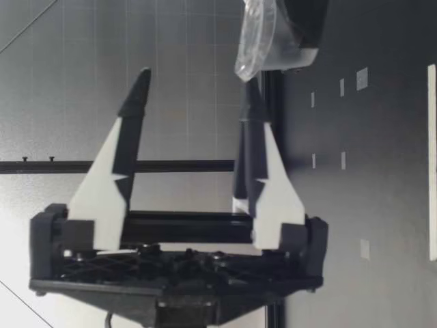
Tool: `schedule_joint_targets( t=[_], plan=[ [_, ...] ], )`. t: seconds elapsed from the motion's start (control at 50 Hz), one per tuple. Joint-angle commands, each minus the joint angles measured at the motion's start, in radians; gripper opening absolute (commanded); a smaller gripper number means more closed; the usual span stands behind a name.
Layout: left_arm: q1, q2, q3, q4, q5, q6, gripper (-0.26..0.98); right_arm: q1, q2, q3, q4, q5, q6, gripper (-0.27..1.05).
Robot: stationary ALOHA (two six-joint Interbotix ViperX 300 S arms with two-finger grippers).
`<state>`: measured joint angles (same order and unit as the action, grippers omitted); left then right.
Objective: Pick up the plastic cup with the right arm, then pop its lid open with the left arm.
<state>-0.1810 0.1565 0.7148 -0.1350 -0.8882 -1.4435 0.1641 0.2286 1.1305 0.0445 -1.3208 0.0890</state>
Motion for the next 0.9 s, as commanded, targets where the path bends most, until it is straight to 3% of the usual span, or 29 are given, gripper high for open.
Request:
schedule_joint_targets(
  t=[0.0, 0.28, 0.46, 0.68, 0.88],
  plan=[
    [-0.003, -0.031, -0.017, 0.008, -0.058, 0.008, 0.68, -0.008, -0.006, 0.003, 0.003, 0.025, 0.011, 0.36],
    [0.017, -0.054, -0.008, 0.006, -0.169, 0.16, 0.67, 0.005, 0.009, -0.018, 0.003, 0.081, 0.043, 0.36],
    [0.026, -0.069, 0.044, 0.008, -0.169, 0.259, 0.67, 0.025, -0.043, -0.015, 0.003, 0.084, 0.046, 0.36],
    [0.032, -0.084, 0.132, 0.008, -0.161, 0.675, 0.67, 0.038, -0.187, 0.018, 0.003, 0.084, 0.049, 0.36],
    [0.029, -0.138, 0.181, 0.008, -0.112, 1.216, 0.67, 0.038, -0.313, 0.048, 0.008, 0.089, 0.067, 0.36]
  ],
)
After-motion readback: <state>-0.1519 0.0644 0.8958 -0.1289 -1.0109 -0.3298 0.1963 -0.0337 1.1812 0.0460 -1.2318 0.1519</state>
